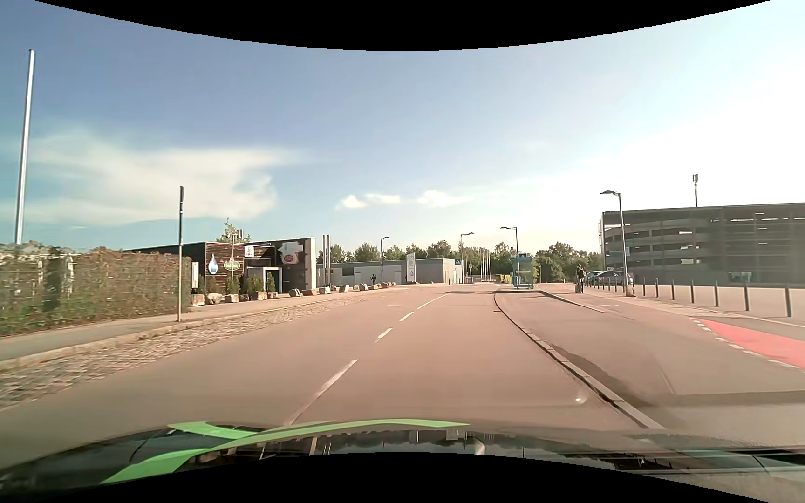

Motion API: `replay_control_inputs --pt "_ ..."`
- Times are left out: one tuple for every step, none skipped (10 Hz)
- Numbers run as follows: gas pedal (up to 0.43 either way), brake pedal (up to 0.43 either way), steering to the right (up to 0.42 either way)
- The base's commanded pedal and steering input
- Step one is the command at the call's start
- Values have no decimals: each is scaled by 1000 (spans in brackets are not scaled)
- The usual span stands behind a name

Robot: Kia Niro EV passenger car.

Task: Follow the waypoints while adhering to traffic rules and regulations

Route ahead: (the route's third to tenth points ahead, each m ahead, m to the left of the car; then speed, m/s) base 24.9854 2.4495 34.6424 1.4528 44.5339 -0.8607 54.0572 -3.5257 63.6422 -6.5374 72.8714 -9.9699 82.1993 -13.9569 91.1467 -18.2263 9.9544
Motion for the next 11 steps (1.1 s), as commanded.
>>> replay_control_inputs --pt "150 0 22" --pt "157 0 22" --pt "157 0 22" --pt "157 0 22" --pt "157 0 22" --pt "157 0 23" --pt "150 0 22" --pt "150 0 22" --pt "150 0 22" --pt "138 0 22" --pt "138 0 22"
